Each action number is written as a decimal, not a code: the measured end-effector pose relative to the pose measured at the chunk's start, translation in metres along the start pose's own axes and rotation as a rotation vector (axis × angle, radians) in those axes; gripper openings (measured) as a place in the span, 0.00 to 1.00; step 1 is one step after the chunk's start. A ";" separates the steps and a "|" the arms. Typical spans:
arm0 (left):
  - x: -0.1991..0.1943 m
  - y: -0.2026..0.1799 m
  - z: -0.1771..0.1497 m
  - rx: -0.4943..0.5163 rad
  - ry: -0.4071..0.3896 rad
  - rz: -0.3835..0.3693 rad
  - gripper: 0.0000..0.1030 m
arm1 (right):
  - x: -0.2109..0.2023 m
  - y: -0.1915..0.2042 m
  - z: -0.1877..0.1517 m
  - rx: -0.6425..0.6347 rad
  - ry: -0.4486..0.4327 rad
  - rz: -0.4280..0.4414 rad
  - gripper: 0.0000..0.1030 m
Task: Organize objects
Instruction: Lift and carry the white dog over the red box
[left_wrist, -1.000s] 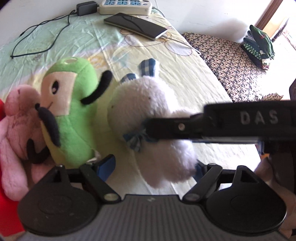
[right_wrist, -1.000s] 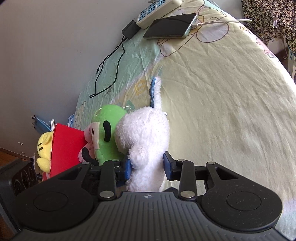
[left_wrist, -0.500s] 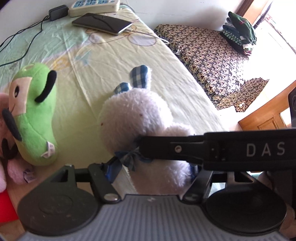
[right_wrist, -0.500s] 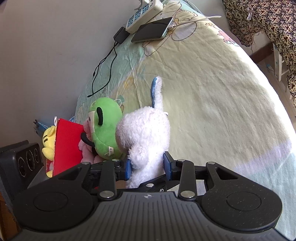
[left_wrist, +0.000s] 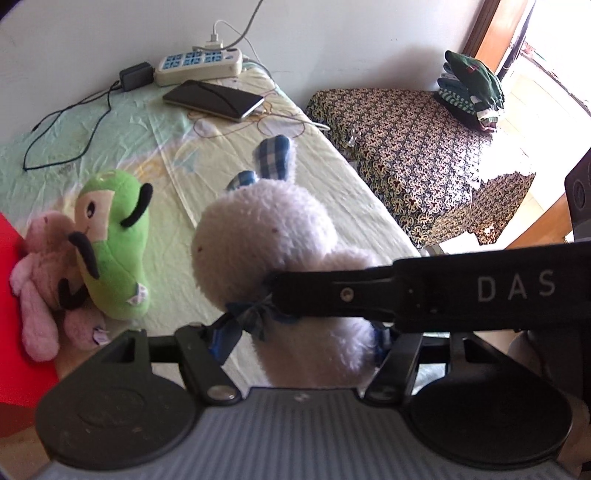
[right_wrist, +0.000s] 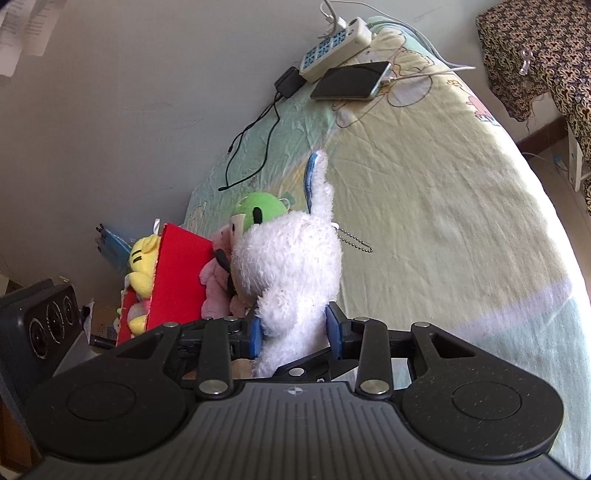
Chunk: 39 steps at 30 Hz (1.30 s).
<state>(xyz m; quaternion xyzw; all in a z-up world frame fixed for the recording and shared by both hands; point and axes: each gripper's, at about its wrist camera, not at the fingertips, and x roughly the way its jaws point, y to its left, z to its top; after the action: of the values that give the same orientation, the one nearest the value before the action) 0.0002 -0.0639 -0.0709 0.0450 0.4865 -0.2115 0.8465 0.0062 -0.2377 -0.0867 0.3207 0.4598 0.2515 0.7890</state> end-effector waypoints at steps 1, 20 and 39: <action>-0.006 0.001 -0.001 -0.004 -0.012 0.009 0.64 | 0.000 0.004 0.000 -0.011 0.001 0.009 0.36; -0.125 0.085 -0.025 -0.086 -0.240 0.144 0.63 | 0.039 0.134 -0.001 -0.234 -0.020 0.159 0.36; -0.185 0.230 -0.070 -0.104 -0.282 0.182 0.63 | 0.145 0.251 -0.043 -0.301 -0.055 0.173 0.36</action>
<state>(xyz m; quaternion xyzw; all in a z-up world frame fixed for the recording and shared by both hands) -0.0445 0.2226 0.0181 0.0148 0.3672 -0.1129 0.9232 0.0078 0.0417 0.0006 0.2441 0.3661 0.3755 0.8157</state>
